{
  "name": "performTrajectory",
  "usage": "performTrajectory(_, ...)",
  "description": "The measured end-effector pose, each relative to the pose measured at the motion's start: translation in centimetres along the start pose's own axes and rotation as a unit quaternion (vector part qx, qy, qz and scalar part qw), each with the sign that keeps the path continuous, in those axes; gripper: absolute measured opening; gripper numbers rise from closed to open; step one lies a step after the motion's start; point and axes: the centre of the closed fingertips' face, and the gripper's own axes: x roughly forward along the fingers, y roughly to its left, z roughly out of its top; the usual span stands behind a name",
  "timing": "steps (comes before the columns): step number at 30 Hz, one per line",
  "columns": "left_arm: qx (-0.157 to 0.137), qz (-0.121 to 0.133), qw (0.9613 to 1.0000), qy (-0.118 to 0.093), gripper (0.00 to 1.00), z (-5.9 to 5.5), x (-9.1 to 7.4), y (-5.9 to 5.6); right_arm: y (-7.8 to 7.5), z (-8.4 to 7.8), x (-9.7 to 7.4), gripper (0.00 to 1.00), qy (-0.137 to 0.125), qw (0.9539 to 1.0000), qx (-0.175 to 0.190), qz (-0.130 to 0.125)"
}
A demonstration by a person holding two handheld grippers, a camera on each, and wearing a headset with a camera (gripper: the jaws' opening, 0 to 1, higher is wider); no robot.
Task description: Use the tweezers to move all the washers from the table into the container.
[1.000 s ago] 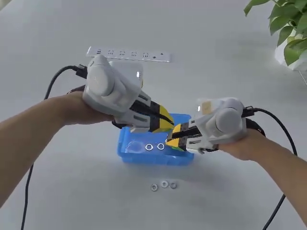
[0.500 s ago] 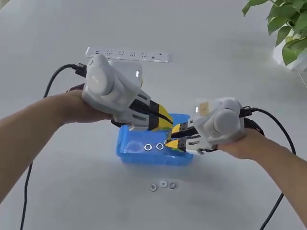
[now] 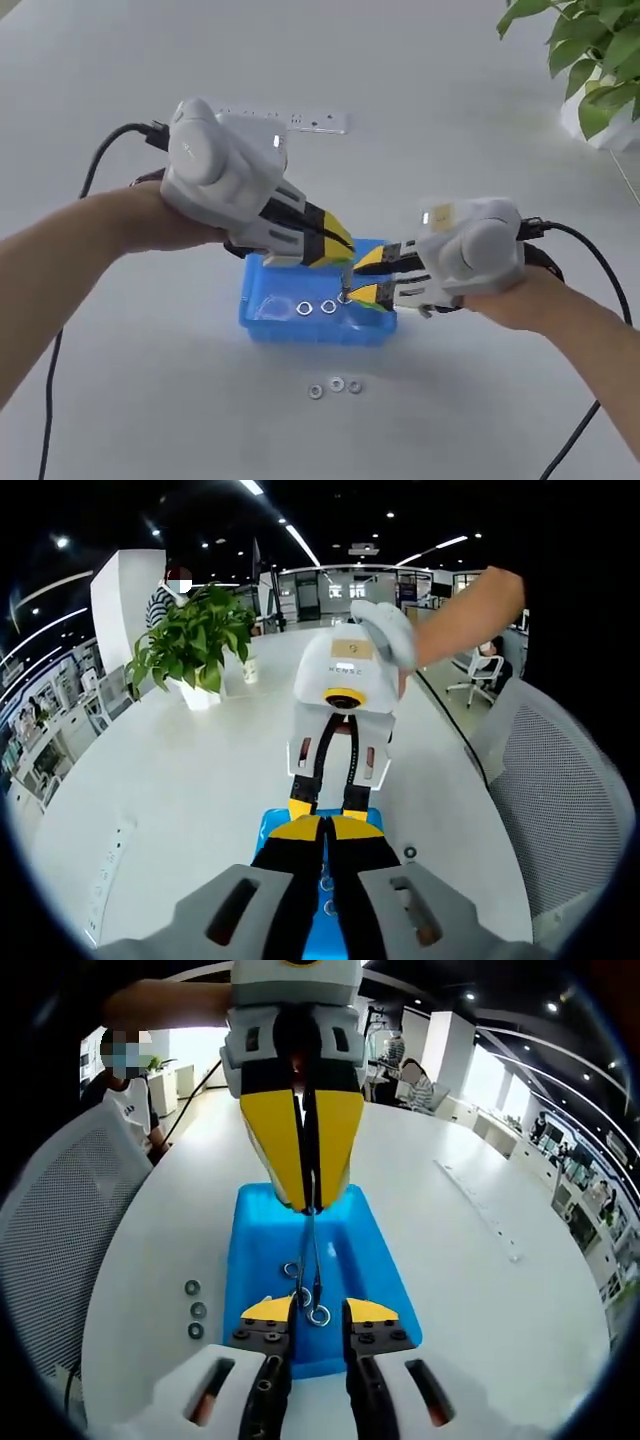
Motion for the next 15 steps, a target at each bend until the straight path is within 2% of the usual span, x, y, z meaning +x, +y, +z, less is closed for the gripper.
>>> performTrajectory(11,-0.003,0.004,1.0,0.003,0.05,0.1,-0.6,-0.3,0.3,-0.7,-2.6,0.32,-0.004,0.9978,0.061,-0.026)
performTrajectory(15,-0.003,0.006,1.0,0.001,0.05,0.3,-0.8,-0.4,0.4,-1.1,-3.4,0.4,-0.001,0.9964,0.076,-0.037)
